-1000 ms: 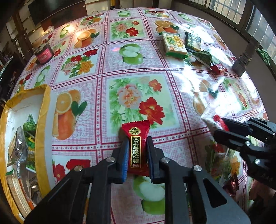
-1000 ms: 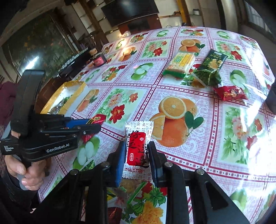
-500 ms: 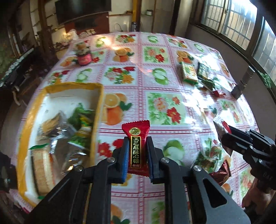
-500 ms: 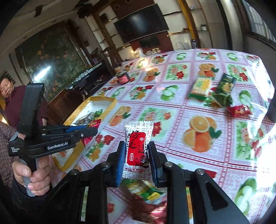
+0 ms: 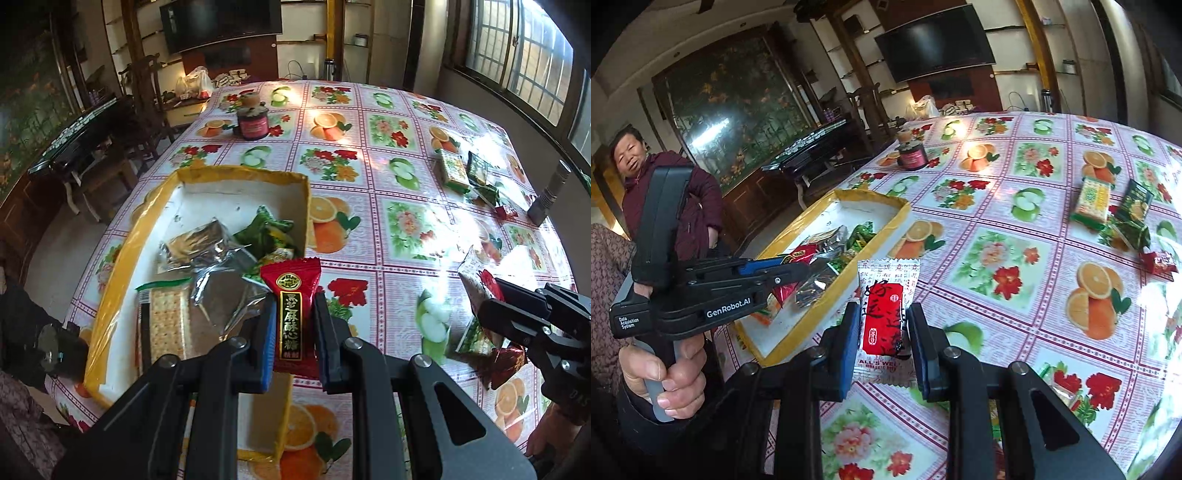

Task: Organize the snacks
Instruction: 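Carry the red candy to the tray while the right tool carries the white-and-red packet, then open the left tool to drop the red candy in the tray while the right tool releases the packet, then move both tools back from the tray to the remaining snacks, then grasp the green pea bag with the left tool while the right tool grasps the maroon wrapped bag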

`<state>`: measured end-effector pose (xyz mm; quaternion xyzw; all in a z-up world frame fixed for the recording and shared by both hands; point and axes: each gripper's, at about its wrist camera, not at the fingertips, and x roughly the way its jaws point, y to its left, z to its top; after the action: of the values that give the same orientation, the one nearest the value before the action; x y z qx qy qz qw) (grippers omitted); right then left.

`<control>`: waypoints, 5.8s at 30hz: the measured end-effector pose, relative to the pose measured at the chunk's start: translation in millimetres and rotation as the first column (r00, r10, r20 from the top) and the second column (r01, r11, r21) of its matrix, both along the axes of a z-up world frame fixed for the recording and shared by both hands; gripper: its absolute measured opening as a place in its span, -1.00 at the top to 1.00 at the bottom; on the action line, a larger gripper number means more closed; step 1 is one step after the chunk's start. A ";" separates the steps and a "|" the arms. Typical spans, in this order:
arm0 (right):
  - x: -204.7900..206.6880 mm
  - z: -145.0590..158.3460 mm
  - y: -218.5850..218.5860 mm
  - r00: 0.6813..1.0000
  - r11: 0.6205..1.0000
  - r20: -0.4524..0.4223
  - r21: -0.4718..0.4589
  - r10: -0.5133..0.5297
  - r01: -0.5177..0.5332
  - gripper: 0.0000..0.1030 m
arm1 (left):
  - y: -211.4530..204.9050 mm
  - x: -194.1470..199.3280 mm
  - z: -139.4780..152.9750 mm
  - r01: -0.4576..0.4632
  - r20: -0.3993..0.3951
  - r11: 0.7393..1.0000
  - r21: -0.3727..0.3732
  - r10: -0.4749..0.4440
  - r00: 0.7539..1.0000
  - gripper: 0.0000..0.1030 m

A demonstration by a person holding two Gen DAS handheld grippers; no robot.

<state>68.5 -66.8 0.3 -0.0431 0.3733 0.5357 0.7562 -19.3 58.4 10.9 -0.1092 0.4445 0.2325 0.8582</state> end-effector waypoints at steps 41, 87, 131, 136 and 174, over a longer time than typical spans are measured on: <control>-22.6 -7.0 113.6 0.987 0.987 -0.035 0.001 0.159 -0.159 0.49 | 66.0 -46.6 -19.2 -0.131 -0.009 0.990 -0.046 0.131 0.991 0.61; 8.8 -40.0 180.6 0.983 0.981 -0.071 -0.082 0.169 -0.175 0.45 | 84.0 -0.5 -47.0 -0.122 -0.068 0.988 -0.097 0.116 0.991 0.56; -14.0 33.9 -109.0 0.980 0.742 -0.044 0.646 -0.196 0.177 -0.54 | -45.0 -6.8 -6.0 0.044 0.022 0.995 -0.092 -0.042 0.999 -0.56; -63.7 58.0 -187.3 0.874 0.461 0.133 0.881 -0.467 0.112 -0.90 | -73.0 -1.4 -9.3 0.107 0.014 0.990 -0.087 -0.106 0.994 -0.56; -8.7 -54.4 -85.5 0.968 0.932 0.070 -0.265 -0.239 0.249 -0.81 | -82.3 22.9 -47.9 0.195 -0.071 0.966 -0.168 -0.209 0.975 -0.56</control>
<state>59.8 -152.3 -54.1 -0.1091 0.4318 0.3804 0.8105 3.6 -23.9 -37.0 -0.1212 0.5081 0.1120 0.8453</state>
